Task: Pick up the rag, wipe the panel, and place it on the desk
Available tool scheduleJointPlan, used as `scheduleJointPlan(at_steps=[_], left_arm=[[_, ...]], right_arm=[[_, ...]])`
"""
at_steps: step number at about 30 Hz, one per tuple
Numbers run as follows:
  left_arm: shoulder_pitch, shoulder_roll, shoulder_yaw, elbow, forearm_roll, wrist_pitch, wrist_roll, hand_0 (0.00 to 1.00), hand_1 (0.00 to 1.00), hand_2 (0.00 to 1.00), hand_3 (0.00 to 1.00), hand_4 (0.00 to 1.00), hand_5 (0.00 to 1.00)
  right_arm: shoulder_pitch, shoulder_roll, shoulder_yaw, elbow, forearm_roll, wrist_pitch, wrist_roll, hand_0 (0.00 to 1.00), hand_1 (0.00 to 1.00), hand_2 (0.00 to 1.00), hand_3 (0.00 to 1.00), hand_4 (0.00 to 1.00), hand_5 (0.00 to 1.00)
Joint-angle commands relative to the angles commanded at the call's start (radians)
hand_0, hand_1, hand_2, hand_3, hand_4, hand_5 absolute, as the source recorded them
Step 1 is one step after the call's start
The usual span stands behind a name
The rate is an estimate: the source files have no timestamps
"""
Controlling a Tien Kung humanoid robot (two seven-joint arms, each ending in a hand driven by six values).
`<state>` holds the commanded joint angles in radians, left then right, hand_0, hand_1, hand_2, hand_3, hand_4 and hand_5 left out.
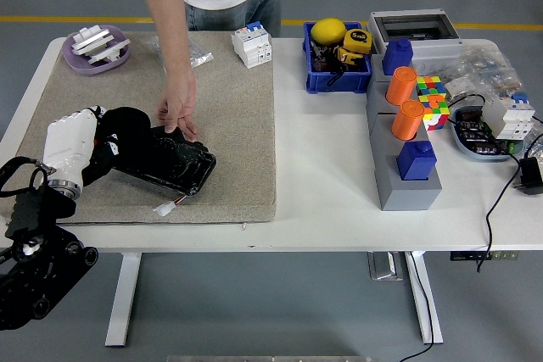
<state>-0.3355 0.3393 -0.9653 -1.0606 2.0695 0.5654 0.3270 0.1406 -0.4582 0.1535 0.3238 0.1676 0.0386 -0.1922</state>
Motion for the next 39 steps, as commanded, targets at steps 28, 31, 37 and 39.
scheduleJointPlan(at_steps=[28,31,37,39], left_arm=[[-0.019,-0.007,-0.006,0.037,-0.02,0.002,-0.006,0.208,0.193,0.556,0.518,0.125,0.002],[-0.009,-0.013,0.022,0.004,-0.021,0.0,0.0,0.208,0.193,0.556,0.518,0.125,0.002],[0.022,-0.015,0.107,-0.093,-0.035,-0.009,0.016,0.208,0.193,0.557,0.518,0.126,0.002],[0.03,-0.016,0.136,-0.124,-0.041,-0.009,0.019,0.207,0.193,0.557,0.518,0.126,0.002]], right_arm=[[0.005,0.006,0.003,0.002,-0.006,0.0,0.002,0.78,0.53,0.688,0.639,0.998,0.541],[0.004,0.005,0.005,0.002,-0.006,0.0,0.002,0.78,0.53,0.688,0.639,0.998,0.541],[0.002,0.002,0.005,0.002,-0.005,0.0,0.002,0.78,0.53,0.688,0.64,0.998,0.541],[0.001,0.001,0.006,0.002,-0.006,0.0,0.003,0.78,0.53,0.688,0.64,0.998,0.539]])
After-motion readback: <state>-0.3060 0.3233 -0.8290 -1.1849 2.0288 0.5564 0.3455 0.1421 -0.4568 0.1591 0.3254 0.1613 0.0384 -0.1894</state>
